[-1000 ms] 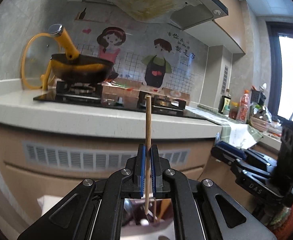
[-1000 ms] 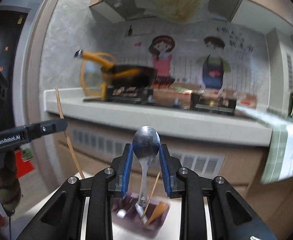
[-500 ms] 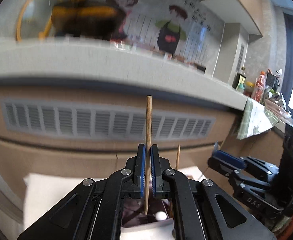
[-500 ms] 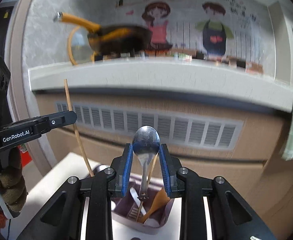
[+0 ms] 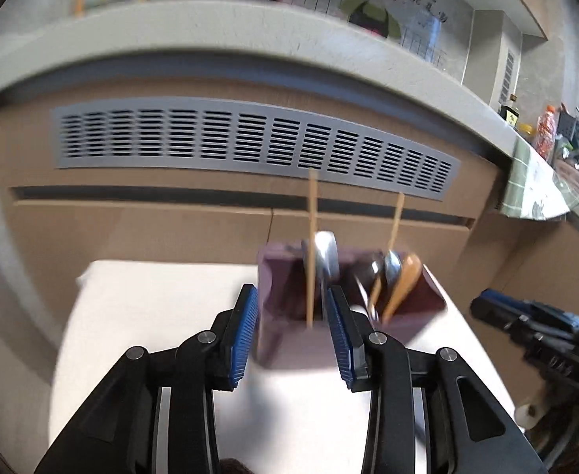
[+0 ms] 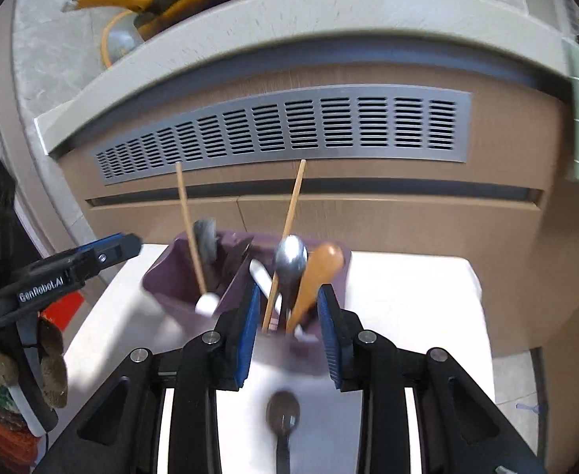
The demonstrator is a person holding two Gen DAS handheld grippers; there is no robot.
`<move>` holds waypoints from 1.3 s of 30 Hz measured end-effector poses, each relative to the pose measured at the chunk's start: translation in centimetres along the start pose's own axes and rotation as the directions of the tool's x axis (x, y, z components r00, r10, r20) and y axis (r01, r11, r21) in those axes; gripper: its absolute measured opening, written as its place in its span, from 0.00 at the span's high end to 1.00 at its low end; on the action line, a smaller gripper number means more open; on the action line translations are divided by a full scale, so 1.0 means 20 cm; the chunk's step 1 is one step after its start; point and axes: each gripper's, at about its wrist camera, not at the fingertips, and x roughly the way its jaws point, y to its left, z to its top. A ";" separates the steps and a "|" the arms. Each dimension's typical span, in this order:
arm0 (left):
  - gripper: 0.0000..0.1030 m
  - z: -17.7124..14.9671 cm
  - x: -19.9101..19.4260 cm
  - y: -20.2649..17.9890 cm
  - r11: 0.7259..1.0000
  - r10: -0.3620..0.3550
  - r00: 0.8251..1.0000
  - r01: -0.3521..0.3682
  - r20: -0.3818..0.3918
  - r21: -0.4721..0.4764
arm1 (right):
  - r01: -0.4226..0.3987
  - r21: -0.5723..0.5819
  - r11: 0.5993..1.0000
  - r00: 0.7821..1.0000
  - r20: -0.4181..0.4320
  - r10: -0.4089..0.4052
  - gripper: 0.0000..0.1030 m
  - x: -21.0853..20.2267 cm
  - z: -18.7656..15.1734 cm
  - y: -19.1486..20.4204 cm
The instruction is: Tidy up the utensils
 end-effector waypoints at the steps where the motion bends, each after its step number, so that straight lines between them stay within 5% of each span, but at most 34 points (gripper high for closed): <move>1: 0.64 -0.04 -0.06 -0.01 1.000 0.013 1.000 -0.013 0.007 0.005 | -0.006 0.001 1.000 1.000 0.013 0.006 0.71 -0.07 -0.05 0.02; 6: 0.64 -0.31 -0.39 -0.08 0.991 0.123 0.992 -0.124 0.017 0.041 | -0.018 0.003 1.000 0.998 0.061 0.018 0.70 -0.38 -0.32 0.12; 15: 0.64 -0.52 -0.67 -0.22 0.989 0.130 0.991 -0.131 0.010 0.066 | 0.040 -0.082 0.996 0.992 0.122 -0.030 0.67 -0.66 -0.61 0.36; 39: 0.64 -0.54 -0.71 -0.26 0.992 0.105 0.995 -0.105 0.003 0.077 | 0.052 -0.076 0.996 0.993 0.113 -0.043 0.64 -0.67 -0.63 0.34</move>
